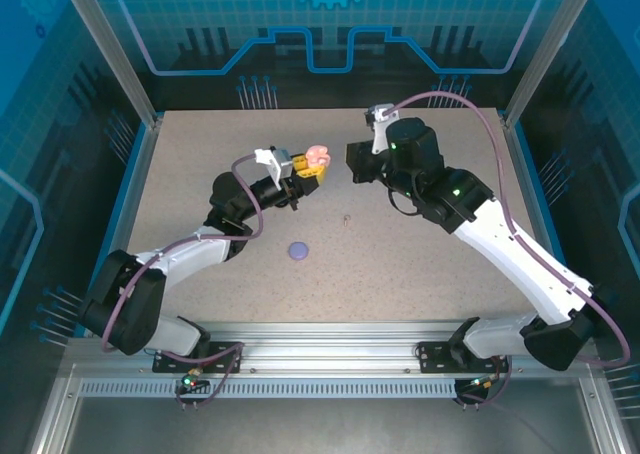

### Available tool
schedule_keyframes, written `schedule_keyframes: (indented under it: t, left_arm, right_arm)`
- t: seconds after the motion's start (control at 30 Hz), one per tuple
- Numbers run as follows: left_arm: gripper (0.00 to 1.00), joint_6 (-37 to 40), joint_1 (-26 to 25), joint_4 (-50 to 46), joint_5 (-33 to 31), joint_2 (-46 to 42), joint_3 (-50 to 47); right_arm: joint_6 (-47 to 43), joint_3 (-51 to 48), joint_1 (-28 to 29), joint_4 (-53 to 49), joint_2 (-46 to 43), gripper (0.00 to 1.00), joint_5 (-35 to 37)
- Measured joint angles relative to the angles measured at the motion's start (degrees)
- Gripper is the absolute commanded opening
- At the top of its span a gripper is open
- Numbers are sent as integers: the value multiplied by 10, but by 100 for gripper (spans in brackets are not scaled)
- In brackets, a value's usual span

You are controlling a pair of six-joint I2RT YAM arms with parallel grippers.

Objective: Insert the wireless bluetooth earbuds into the charging case

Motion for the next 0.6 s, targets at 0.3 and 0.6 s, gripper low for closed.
schedule_keyframes:
  t: [0.3, 0.6]
  left_arm:
    - [0, 0, 0, 0, 13, 0, 0]
    - [0, 0, 2, -6, 15, 0, 0]
  right_arm:
    - [-3, 17, 19, -28, 43, 8, 1]
    - [-5, 54, 45, -38, 80, 6, 1]
